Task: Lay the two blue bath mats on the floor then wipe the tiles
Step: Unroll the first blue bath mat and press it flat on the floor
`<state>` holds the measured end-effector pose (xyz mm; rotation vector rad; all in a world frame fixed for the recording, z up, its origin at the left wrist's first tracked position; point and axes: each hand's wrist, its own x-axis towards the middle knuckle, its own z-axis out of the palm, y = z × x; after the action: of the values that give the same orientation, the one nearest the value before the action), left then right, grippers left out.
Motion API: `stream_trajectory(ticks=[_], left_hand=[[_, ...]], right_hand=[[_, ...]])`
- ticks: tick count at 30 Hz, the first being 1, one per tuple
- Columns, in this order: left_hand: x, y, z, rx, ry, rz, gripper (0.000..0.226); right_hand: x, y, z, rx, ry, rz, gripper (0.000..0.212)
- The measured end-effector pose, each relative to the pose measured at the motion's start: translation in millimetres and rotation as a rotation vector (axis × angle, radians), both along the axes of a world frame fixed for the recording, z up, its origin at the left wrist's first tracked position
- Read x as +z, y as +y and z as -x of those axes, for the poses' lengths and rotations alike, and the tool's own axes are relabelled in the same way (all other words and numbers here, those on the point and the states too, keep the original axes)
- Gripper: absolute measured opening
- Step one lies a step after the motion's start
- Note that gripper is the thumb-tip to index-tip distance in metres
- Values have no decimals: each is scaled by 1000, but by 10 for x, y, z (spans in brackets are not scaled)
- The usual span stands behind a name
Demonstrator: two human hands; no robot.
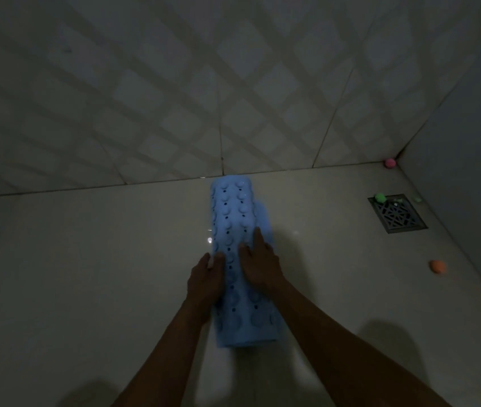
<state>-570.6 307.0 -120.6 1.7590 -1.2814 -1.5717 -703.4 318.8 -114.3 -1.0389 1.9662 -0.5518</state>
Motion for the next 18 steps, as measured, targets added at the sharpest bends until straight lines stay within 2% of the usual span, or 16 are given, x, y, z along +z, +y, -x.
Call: stream_trajectory(ticks=[1, 2, 4, 5, 8, 13, 18], left_hand=[[49, 10, -61, -6, 17, 1, 65], [73, 13, -118, -19, 43, 2, 58], [33, 23, -228, -8, 72, -24, 77], [16, 38, -270, 1, 86, -34, 79], [47, 107, -327, 2, 85, -35, 62], [120, 195, -350, -39, -5, 27, 58], [73, 159, -454, -34, -157, 60, 59]], right_hand=[[6, 2, -82, 26, -6, 22, 69], [26, 4, -162, 46, -8, 46, 67], [45, 11, -270, 54, -4, 84, 64], [40, 25, -306, 47, 12, 97, 63], [16, 80, -363, 46, 47, 106, 66], [-219, 56, -401, 21, -33, 134, 75], [6, -15, -461, -87, 33, 69, 65]])
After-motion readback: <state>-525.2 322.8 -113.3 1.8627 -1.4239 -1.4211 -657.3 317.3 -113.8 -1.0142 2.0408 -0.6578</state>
